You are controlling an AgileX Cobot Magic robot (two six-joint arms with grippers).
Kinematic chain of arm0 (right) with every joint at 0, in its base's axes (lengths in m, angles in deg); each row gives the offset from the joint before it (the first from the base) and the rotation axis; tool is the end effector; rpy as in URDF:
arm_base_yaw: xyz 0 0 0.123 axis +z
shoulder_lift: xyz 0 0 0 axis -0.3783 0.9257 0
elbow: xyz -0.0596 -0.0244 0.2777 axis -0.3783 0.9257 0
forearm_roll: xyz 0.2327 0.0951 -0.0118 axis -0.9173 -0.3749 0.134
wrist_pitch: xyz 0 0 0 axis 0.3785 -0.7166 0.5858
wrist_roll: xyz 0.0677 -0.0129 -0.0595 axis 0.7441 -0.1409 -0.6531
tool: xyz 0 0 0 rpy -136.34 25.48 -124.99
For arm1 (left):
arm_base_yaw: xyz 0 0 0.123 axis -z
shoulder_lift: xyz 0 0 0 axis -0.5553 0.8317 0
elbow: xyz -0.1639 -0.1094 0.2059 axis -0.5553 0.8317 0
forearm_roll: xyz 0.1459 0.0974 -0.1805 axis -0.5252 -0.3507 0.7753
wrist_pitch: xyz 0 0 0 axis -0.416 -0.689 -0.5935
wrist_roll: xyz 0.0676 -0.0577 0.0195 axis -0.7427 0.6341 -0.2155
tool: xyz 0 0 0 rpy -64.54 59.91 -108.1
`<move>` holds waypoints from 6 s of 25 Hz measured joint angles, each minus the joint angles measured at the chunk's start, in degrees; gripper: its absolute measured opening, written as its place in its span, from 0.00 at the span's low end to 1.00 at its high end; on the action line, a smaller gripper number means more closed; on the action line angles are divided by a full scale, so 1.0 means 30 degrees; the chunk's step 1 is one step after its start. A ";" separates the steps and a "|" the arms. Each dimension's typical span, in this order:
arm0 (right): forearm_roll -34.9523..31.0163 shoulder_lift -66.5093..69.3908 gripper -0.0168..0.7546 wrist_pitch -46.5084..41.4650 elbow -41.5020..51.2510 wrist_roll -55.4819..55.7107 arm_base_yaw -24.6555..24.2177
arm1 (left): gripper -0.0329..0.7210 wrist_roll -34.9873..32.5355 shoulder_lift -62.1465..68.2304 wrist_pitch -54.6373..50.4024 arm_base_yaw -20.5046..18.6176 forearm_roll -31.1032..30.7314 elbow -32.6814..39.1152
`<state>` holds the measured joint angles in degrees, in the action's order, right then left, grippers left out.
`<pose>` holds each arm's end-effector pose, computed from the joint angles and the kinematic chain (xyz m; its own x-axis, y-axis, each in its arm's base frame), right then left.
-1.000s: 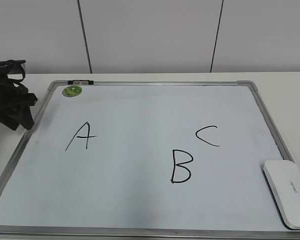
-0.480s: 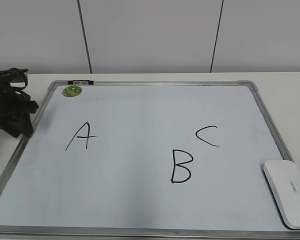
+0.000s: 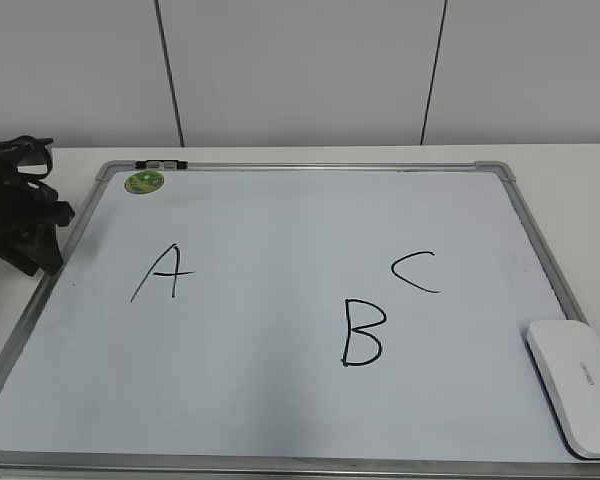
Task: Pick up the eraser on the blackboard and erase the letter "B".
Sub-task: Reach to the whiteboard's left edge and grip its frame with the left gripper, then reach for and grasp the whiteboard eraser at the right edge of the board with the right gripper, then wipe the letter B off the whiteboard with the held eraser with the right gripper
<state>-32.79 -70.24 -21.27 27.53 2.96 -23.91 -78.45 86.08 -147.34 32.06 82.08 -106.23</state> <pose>-0.0122 -0.0047 0.2720 -0.5092 -0.0405 -0.8597 0.0483 0.9960 -0.0756 0.4230 -0.0038 0.1352 -0.9940 0.0879 -0.0647 0.0978 0.9806 -0.1696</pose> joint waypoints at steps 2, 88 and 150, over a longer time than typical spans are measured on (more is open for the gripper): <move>0.0000 0.0000 0.79 0.0000 0.0000 0.0000 0.0000 | 0.32 0.0000 0.0000 0.0000 0.0000 0.0000 0.0000; -0.2160 2.6234 0.87 0.6931 -0.4049 0.0583 0.2852 | 0.06 0.0219 0.0526 -0.0498 -0.0078 0.0886 -0.0222; -0.2117 3.1784 0.74 0.3613 -1.2495 0.0338 0.8358 | 0.06 0.0219 0.0526 -0.0437 -0.0111 0.1075 -0.0222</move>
<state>-39.14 25.11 -10.43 -9.95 3.97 1.17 -77.79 87.66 -148.66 31.73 85.31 -106.89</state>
